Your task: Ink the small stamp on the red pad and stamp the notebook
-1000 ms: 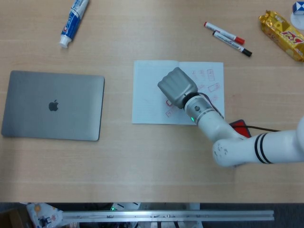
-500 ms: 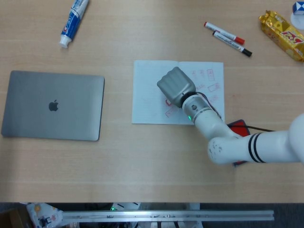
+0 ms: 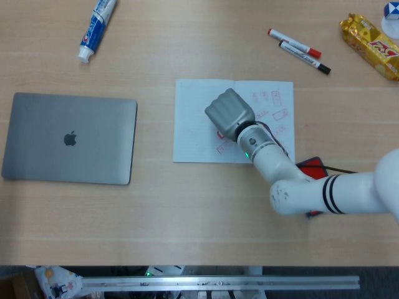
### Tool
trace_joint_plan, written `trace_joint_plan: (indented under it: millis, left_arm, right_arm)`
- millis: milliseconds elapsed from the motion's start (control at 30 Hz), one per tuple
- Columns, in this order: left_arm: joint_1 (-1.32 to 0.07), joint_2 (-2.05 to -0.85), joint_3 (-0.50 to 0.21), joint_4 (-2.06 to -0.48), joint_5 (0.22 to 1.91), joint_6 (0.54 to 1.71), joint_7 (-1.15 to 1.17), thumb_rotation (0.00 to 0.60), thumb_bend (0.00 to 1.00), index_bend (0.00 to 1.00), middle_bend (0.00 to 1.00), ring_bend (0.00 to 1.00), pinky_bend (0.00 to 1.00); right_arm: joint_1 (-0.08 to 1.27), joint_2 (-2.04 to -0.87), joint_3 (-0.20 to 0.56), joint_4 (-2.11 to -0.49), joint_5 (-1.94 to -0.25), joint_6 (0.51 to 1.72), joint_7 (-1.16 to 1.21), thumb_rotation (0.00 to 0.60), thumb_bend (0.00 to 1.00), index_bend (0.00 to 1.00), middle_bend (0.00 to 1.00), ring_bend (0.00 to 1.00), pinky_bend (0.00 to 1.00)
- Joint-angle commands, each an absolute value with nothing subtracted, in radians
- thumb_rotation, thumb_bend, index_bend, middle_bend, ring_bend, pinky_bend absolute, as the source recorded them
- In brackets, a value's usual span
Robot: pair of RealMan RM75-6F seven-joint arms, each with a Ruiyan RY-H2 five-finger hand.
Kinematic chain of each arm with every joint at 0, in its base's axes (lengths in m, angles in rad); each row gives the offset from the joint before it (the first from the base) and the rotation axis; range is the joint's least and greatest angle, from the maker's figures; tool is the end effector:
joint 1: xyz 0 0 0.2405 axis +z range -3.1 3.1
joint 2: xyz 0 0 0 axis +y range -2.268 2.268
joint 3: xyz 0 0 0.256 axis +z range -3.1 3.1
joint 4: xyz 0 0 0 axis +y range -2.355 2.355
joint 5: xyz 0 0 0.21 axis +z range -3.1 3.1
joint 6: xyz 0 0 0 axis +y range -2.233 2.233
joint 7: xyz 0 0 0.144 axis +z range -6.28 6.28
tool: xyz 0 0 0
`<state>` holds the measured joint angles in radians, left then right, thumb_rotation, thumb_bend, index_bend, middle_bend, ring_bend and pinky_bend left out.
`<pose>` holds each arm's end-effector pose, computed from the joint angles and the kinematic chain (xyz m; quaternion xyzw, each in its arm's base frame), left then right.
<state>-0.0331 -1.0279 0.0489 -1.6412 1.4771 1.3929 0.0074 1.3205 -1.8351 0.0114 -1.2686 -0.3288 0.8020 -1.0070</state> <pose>-0.3371 0.1406 0.1634 -0.6189 -0.4418 -0.2897 0.5812 -0.0531 -0.3548 -0.1322 0.8858 -0.2204 0.1275 0.3880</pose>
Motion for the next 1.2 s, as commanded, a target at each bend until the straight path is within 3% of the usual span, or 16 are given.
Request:
trace_joint_plan:
  millis: [33, 633, 1200]
  left_arm:
    - [-0.033, -1.027, 0.049, -1.641, 1.476, 1.393, 0.007, 0.600, 0.24, 0.09, 0.07, 0.25, 0.23]
    - [-0.032, -1.025, 0.052, -1.640, 1.478, 1.391, 0.005, 0.600, 0.24, 0.09, 0.06, 0.25, 0.23]
    - [-0.038, -1.015, 0.054, -1.663, 1.489, 1.388, 0.019, 0.600, 0.24, 0.09, 0.06, 0.25, 0.23]
  right_arm:
    - [1.321, -1.837, 0.009, -1.266, -0.328, 0.802, -1.010, 0.600, 0.58, 0.87, 0.68, 0.51, 0.47]
    - [1.320, -1.834, 0.018, -1.273, -0.325, 0.810, -1.015, 0.600, 0.58, 0.87, 0.68, 0.51, 0.47]
    - [1.307, -1.742, 0.055, -1.323, -0.327, 0.831, -0.970, 0.600, 0.59, 0.87, 0.68, 0.51, 0.47]
